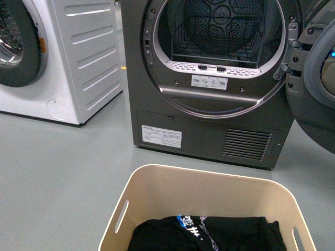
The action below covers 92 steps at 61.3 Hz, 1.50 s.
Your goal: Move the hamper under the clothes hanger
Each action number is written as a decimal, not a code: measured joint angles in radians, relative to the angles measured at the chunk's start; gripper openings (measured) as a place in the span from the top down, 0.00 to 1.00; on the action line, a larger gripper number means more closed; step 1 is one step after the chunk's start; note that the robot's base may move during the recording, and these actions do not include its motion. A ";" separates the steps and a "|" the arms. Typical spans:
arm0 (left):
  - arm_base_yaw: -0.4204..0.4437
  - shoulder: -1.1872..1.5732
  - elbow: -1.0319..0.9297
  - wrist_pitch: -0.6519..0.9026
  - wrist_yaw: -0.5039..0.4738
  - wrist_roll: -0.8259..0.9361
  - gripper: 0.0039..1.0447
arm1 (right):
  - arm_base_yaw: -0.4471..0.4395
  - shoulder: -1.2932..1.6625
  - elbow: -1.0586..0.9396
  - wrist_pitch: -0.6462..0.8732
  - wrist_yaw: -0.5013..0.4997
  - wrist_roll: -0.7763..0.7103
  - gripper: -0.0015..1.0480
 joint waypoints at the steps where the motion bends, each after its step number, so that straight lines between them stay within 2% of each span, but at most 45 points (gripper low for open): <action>1: 0.020 0.032 0.007 0.020 0.012 0.001 0.06 | -0.014 0.027 0.018 -0.039 -0.029 0.012 0.07; 3: 0.065 0.119 0.039 0.075 0.029 0.014 0.06 | -0.079 0.144 0.068 -0.101 -0.113 0.031 0.07; 4: 0.073 0.137 0.045 0.085 0.031 0.018 0.06 | -0.086 0.157 0.072 -0.101 -0.113 0.032 0.07; 6: 0.095 0.214 0.074 0.129 0.038 0.035 0.06 | -0.132 0.240 0.097 -0.085 -0.161 0.035 0.07; 11: 0.114 0.402 0.119 0.245 0.071 0.071 0.06 | -0.198 0.407 0.141 0.002 -0.206 0.026 0.07; 21: 0.095 0.804 0.181 0.510 0.154 0.094 0.06 | -0.223 0.755 0.212 0.209 -0.226 -0.016 0.07; 31: 0.038 1.152 0.317 0.636 0.211 0.094 0.06 | -0.222 1.123 0.289 0.374 -0.213 -0.074 0.07; 40: 0.006 1.419 0.473 0.580 0.251 0.089 0.06 | -0.217 1.435 0.397 0.443 -0.170 -0.139 0.07; 51: -0.052 1.641 0.578 0.499 0.180 0.083 0.06 | -0.185 1.693 0.517 0.474 -0.091 -0.188 0.07; 60: -0.084 1.768 0.673 0.446 0.163 0.055 0.06 | -0.148 1.859 0.612 0.481 -0.039 -0.200 0.07; 81: -0.154 1.908 0.829 0.323 0.131 0.042 0.06 | -0.130 2.029 0.711 0.482 0.006 -0.202 0.07; 92: -0.218 1.967 0.942 0.275 0.073 0.034 0.06 | -0.130 2.072 0.727 0.498 0.015 -0.206 0.07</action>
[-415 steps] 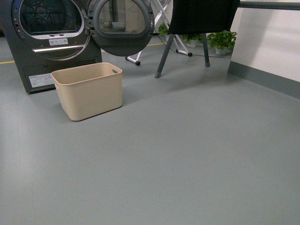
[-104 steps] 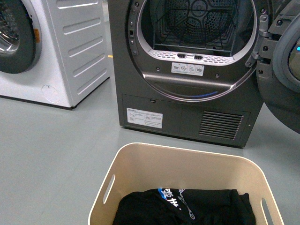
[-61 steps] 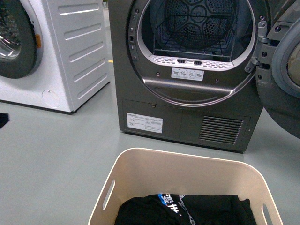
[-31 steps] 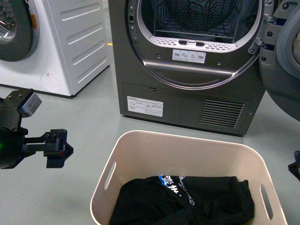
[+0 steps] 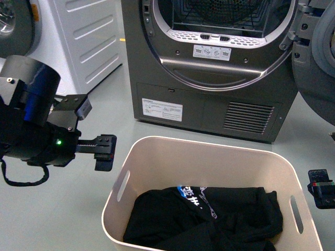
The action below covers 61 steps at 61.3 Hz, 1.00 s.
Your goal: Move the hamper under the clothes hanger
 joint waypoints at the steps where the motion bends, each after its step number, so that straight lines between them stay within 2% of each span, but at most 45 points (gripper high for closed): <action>1: -0.006 0.006 0.009 -0.004 0.000 -0.005 0.06 | 0.000 0.004 0.000 0.002 0.000 0.000 0.07; 29: -0.179 0.042 0.076 -0.031 -0.008 -0.103 0.06 | -0.004 0.029 0.011 0.045 -0.019 0.004 0.07; 61: -0.179 0.043 0.058 -0.041 -0.019 -0.106 0.06 | 0.056 -0.007 -0.017 -0.012 -0.088 -0.008 0.07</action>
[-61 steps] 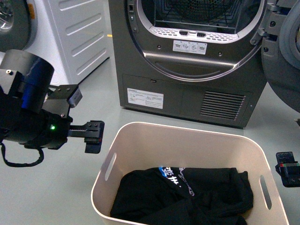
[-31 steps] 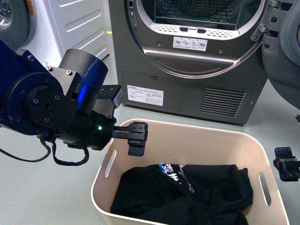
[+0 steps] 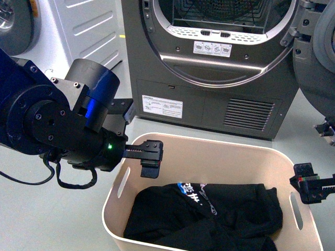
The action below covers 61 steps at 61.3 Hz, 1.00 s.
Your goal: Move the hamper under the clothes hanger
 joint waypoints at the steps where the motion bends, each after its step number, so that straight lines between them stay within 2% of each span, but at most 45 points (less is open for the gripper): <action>1: 0.000 0.000 0.000 -0.002 0.000 0.000 0.06 | 0.000 0.006 0.000 -0.002 0.000 -0.001 0.07; 20: 0.008 0.006 -0.001 -0.010 -0.002 -0.001 0.06 | -0.007 0.082 0.030 -0.019 -0.007 -0.010 0.07; 61: 0.083 0.088 0.004 -0.015 -0.007 0.005 0.06 | 0.011 0.138 0.042 0.003 -0.002 0.005 0.07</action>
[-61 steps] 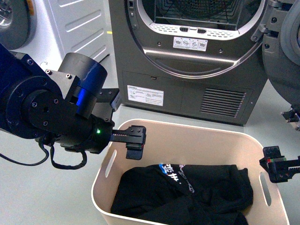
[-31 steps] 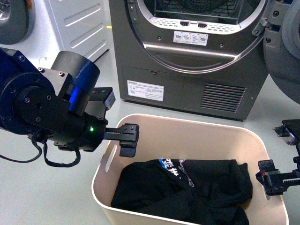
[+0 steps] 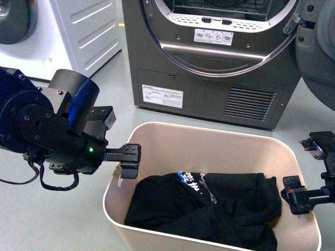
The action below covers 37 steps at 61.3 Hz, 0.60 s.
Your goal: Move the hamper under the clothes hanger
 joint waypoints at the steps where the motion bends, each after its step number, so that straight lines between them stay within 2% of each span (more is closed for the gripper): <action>1: 0.001 0.002 0.000 0.000 0.000 0.000 0.06 | 0.000 0.002 0.000 0.001 0.000 0.000 0.07; 37: -0.003 0.085 0.126 -0.051 -0.023 0.041 0.06 | -0.006 0.068 0.030 0.011 0.016 0.006 0.07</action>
